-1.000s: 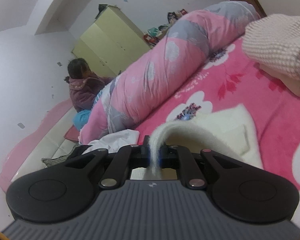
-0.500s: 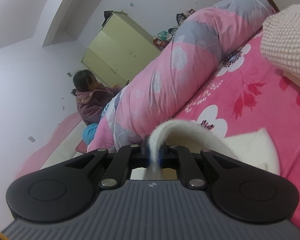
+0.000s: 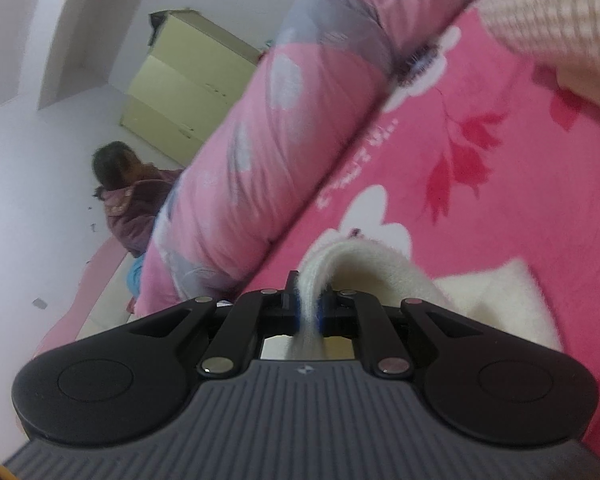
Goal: Fold clothes
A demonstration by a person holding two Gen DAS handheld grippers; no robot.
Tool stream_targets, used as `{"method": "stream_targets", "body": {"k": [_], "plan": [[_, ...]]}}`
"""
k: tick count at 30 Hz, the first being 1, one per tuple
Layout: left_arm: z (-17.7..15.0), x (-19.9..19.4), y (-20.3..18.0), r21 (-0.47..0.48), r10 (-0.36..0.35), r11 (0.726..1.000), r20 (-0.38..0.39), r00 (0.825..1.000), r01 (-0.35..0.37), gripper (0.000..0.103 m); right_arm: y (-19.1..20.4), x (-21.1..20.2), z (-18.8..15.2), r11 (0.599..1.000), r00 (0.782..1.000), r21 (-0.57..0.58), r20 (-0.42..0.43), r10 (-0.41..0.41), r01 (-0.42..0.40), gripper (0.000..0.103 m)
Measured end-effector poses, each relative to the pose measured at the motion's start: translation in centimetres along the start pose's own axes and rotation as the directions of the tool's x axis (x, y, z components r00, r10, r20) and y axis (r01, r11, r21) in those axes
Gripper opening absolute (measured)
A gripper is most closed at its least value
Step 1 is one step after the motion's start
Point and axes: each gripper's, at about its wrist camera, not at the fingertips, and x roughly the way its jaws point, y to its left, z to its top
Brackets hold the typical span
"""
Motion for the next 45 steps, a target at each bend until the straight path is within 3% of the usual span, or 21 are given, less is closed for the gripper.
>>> {"method": "stream_targets", "body": {"k": [3, 6, 7, 11, 19, 20, 23, 25, 28, 30, 33, 38, 41, 45], "plan": [[0.2, 1.1, 1.3, -0.026, -0.023, 0.999, -0.01, 1.0, 0.022, 0.021, -1.9, 1.8, 0.3, 0.998, 0.999, 0.053, -0.023, -0.022, 0.023, 0.007], [0.8, 1.5, 3.0, -0.1, -0.015, 0.995, 0.025, 1.0, 0.018, 0.052, -4.0, 3.2, 0.6, 0.991, 0.999, 0.13, -0.046, -0.021, 0.027, 0.009], [1.0, 1.5, 3.6, -0.131, -0.008, 0.991, 0.043, 0.999, 0.013, 0.058, -4.6, 3.5, 0.7, 0.988, 0.999, 0.154, -0.05, -0.016, 0.024, 0.009], [1.4, 1.8, 6.3, -0.271, -0.021, 0.962, 0.065, 0.998, 0.038, 0.058, -6.5, 4.1, 0.5, 0.971, 0.999, 0.24, -0.033, 0.026, -0.017, 0.014], [1.4, 0.7, 6.7, -0.252, 0.017, 0.968, 0.07, 0.997, 0.001, 0.058, -7.6, 3.2, 0.9, 0.937, 0.989, 0.317, 0.075, 0.128, -0.145, 0.024], [1.5, 0.5, 6.5, -0.239, 0.023, 0.971, 0.068, 0.997, -0.006, 0.058, -7.7, 3.0, 0.9, 0.933, 0.986, 0.322, 0.1, 0.137, -0.163, 0.027], [1.7, 0.2, 5.3, -0.2, 0.043, 0.979, 0.063, 0.997, -0.029, 0.06, -8.3, 1.0, 1.0, 0.916, 0.956, 0.342, 0.268, 0.12, -0.211, 0.055], [1.7, -0.4, 4.8, -0.164, 0.07, 0.985, 0.048, 0.996, -0.061, 0.061, -8.7, -0.6, 1.3, 0.912, 0.935, 0.351, 0.345, 0.085, -0.212, 0.056], [1.5, -1.1, 4.0, -0.099, 0.108, 0.99, 0.02, 0.994, -0.106, 0.063, -7.6, -1.6, 2.2, 0.956, 0.957, 0.285, 0.29, -0.012, -0.074, 0.057], [1.3, -1.1, 3.7, -0.053, 0.128, 0.99, 0.0, 0.992, -0.128, 0.064, -5.7, -1.2, 3.0, 0.988, 0.975, 0.138, 0.203, -0.09, 0.063, 0.057], [1.2, -0.1, 3.3, -0.009, 0.179, 0.984, -0.034, 0.983, -0.179, 0.064, -3.6, 1.1, 4.0, 0.979, 0.982, -0.086, 0.054, -0.179, 0.183, 0.058], [1.0, 2.8, 2.8, 0.094, 0.232, 0.97, -0.09, 0.969, -0.224, 0.061, -1.9, 6.5, 4.0, 0.915, 0.957, -0.361, -0.15, -0.248, 0.18, 0.058], [0.9, 3.8, 2.6, 0.155, 0.252, 0.96, -0.104, 0.962, -0.234, 0.057, -1.8, 8.4, 3.2, 0.883, 0.928, -0.436, -0.229, -0.295, 0.174, 0.056], [1.1, 4.4, 2.8, 0.184, 0.247, 0.957, -0.119, 0.962, -0.223, 0.053, -1.6, 8.7, 2.7, 0.873, 0.918, -0.463, -0.262, -0.299, 0.152, 0.039]]}}
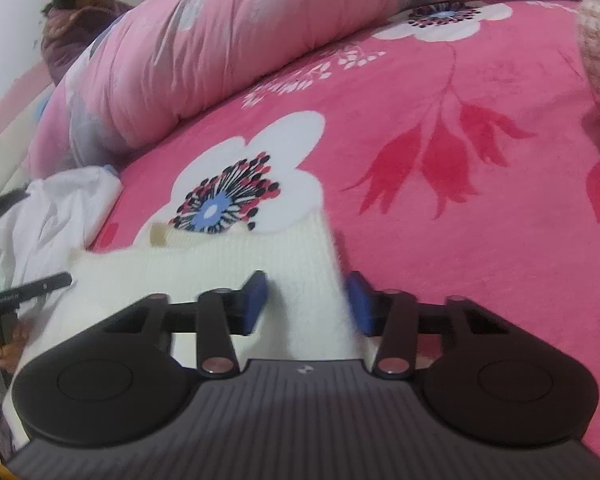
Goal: Fold clothes
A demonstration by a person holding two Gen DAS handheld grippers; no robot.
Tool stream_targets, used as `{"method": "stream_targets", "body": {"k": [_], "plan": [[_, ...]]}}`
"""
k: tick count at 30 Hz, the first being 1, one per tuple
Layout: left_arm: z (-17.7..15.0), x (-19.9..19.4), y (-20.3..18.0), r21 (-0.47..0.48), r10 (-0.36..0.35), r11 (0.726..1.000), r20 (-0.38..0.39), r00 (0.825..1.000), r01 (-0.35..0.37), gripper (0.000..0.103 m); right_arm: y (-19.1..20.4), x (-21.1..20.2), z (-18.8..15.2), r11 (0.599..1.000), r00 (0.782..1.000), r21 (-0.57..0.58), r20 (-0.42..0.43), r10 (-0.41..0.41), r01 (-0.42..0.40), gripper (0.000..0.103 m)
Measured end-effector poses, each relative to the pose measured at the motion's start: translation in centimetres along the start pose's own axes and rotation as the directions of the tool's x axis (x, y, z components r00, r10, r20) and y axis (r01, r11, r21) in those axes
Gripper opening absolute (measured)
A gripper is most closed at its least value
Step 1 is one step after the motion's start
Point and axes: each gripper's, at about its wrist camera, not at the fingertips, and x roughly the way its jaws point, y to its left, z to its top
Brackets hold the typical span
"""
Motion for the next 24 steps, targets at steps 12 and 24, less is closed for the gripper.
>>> {"method": "stream_targets", "body": {"k": [12, 24], "plan": [[1.2, 1.2, -0.5, 0.004, -0.019, 1.0, 0.016, 1.0, 0.019, 0.011, -0.1, -0.5, -0.7, 1.0, 0.998, 0.026, 0.055, -0.005, 0.003, 0.01], [3.1, -2.0, -3.1, 0.021, -0.085, 0.996, 0.196, 0.977, 0.083, 0.011, 1.8, -9.1, -0.8, 0.997, 0.939, -0.026, 0.34, -0.053, 0.066, 0.008]]}}
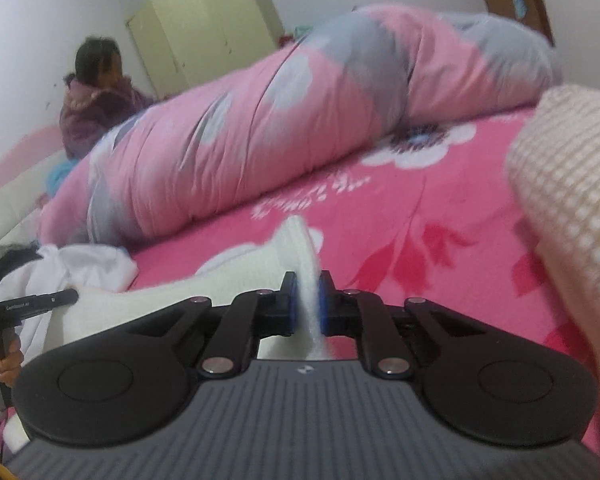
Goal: Fold clothes
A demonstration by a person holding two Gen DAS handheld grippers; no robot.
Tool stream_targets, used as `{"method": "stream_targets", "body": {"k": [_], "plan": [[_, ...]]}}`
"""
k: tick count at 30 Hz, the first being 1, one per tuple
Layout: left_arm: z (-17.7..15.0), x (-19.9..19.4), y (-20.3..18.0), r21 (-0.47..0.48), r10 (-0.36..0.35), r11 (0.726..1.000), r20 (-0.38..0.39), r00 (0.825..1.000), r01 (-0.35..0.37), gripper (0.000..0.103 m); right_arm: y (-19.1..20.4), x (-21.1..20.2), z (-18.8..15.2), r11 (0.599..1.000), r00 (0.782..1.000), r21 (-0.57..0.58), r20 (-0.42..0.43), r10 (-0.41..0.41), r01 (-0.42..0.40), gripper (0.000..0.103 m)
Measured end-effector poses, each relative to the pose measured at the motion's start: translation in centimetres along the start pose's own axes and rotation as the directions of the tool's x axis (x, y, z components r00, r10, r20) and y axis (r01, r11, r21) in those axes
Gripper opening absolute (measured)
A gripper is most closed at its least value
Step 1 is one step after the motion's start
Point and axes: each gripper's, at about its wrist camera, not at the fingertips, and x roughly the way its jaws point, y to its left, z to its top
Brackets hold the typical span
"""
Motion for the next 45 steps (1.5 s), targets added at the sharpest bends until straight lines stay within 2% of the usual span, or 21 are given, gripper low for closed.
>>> {"method": "stream_targets", "body": {"k": [2, 4, 6, 9, 11, 14, 15, 16, 18, 20, 21, 23, 25, 28, 36, 38, 40, 42, 43, 45], "plan": [[-0.5, 1.8, 0.0, 0.001, 0.011, 1.0, -0.036, 0.999, -0.011, 0.011, -1.1, 0.3, -0.5, 0.999, 1.0, 0.027, -0.008, -0.017, 0.017, 0.008], [-1.0, 3.3, 0.3, -0.008, 0.028, 1.0, -0.076, 0.997, -0.029, 0.011, -2.3, 1.8, -1.6, 0.997, 0.997, 0.055, -0.059, -0.046, 0.049, 0.008], [-1.0, 3.6, 0.4, -0.019, 0.029, 0.999, -0.08, 0.996, -0.03, 0.011, -3.2, 3.0, -2.4, 0.994, 0.992, 0.079, -0.103, -0.067, 0.075, 0.008], [-0.7, 2.9, -0.3, 0.028, 0.026, 0.999, -0.041, 0.999, -0.025, 0.011, -2.8, 2.4, -1.9, 0.996, 0.997, 0.079, -0.061, -0.048, 0.052, 0.008], [-0.9, 3.4, -0.3, 0.043, 0.043, 0.998, -0.059, 0.997, -0.04, 0.011, -2.2, 2.1, -1.5, 0.998, 0.998, 0.044, -0.041, -0.044, 0.046, 0.008], [-1.3, 5.1, 0.8, -0.011, 0.068, 0.997, -0.158, 0.985, -0.07, 0.012, -3.0, 3.9, -2.4, 0.996, 0.992, 0.052, -0.107, -0.063, 0.069, 0.009], [-1.4, 5.6, 1.3, -0.04, 0.065, 0.997, -0.19, 0.98, -0.074, 0.015, -3.4, 4.7, -2.9, 0.995, 0.988, 0.062, -0.141, -0.069, 0.078, 0.009], [-1.4, 5.8, 1.8, -0.068, 0.076, 0.993, -0.218, 0.973, -0.093, 0.025, -3.7, 5.4, -3.4, 0.993, 0.981, 0.079, -0.178, -0.074, 0.09, 0.01], [-1.2, 4.8, 2.5, -0.095, 0.101, 0.988, -0.202, 0.974, -0.122, 0.037, -4.2, 5.6, -3.7, 0.989, 0.976, 0.11, -0.201, -0.078, 0.102, 0.016], [-0.8, 3.2, 2.8, -0.101, 0.108, 0.987, -0.164, 0.981, -0.125, 0.04, -4.5, 3.9, -3.0, 0.984, 0.988, 0.151, -0.137, -0.074, 0.094, 0.022], [-0.6, 2.3, 2.8, -0.103, 0.106, 0.987, -0.151, 0.983, -0.123, 0.04, -4.8, 2.8, -2.6, 0.98, 0.991, 0.172, -0.107, -0.081, 0.099, 0.032], [-0.3, 0.2, 2.6, -0.121, 0.101, 0.986, -0.13, 0.986, -0.117, 0.044, -5.5, 0.0, -2.0, 0.967, 0.993, 0.229, -0.054, -0.105, 0.115, 0.042], [-0.3, -1.8, 2.3, -0.125, 0.097, 0.986, -0.124, 0.987, -0.113, 0.048, -6.2, -3.1, -1.9, 0.953, 0.992, 0.278, -0.011, -0.124, 0.122, 0.042], [-1.0, -4.3, 1.2, -0.12, 0.1, 0.985, -0.16, 0.982, -0.12, 0.057, -6.8, -7.7, -3.1, 0.935, 0.991, 0.336, 0.025, -0.133, 0.117, 0.042], [-5.6, -11.9, -0.6, -0.116, 0.087, 0.986, -0.23, 0.969, -0.116, 0.059, -3.6, -16.1, -10.8, 0.947, 0.992, 0.297, -0.031, -0.121, 0.124, 0.042], [-6.7, -13.3, -1.1, -0.105, 0.09, 0.988, -0.232, 0.969, -0.116, 0.059, -2.5, -17.4, -12.2, 0.953, 0.99, 0.268, -0.022, -0.136, 0.137, 0.039], [-7.8, -14.1, -1.5, -0.102, 0.09, 0.988, -0.245, 0.965, -0.118, 0.059, -0.9, -18.2, -13.2, 0.965, 0.988, 0.214, -0.02, -0.153, 0.154, 0.031], [-8.8, -14.6, -1.9, -0.113, 0.097, 0.985, -0.266, 0.959, -0.13, 0.059, 0.9, -18.7, -13.7, 0.979, 0.988, 0.139, -0.024, -0.15, 0.152, 0.03], [-9.3, -14.8, -1.9, -0.123, 0.097, 0.983, -0.272, 0.957, -0.135, 0.059, 1.4, -18.8, -13.9, 0.98, 0.989, 0.133, -0.023, -0.144, 0.145, 0.03], [-9.9, -15.6, -1.9, -0.157, 0.087, 0.979, -0.265, 0.96, -0.132, 0.059, 1.0, -19.2, -14.4, 0.966, 0.992, 0.224, -0.017, -0.127, 0.128, 0.031]]}}
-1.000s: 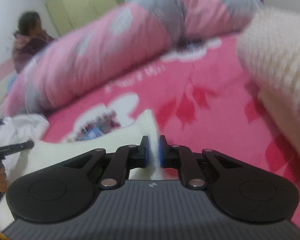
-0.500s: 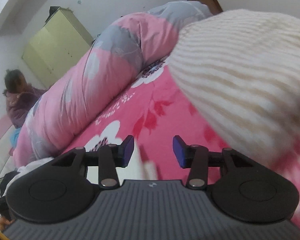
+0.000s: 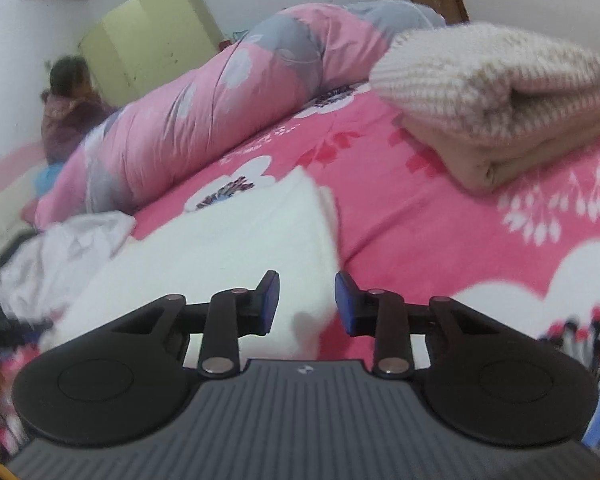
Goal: Fold clothes
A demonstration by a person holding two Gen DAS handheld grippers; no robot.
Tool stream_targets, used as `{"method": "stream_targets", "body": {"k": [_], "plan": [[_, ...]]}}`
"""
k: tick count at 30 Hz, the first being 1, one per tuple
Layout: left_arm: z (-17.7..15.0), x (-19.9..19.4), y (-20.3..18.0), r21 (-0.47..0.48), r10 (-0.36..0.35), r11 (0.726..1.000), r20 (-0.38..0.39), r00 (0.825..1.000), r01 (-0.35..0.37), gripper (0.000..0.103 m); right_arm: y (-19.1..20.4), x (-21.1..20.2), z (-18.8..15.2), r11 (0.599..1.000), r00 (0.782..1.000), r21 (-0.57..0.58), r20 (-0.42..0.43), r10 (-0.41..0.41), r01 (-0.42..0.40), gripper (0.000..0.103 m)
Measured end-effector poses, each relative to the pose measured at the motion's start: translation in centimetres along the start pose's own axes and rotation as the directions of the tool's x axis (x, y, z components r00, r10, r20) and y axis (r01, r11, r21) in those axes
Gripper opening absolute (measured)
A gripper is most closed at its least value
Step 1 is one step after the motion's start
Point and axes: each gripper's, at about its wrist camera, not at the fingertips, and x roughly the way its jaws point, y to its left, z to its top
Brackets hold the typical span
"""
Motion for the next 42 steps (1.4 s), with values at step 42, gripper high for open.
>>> {"method": "stream_targets", "body": {"k": [42], "plan": [[-4.4, 3.2, 3.7, -0.362, -0.227, 0.903, 0.058, 0.972, 0.232, 0.055, -1.5, 4.9, 0.6, 0.89, 0.995, 0.456, -0.089, 0.049, -0.003, 0.026]]}}
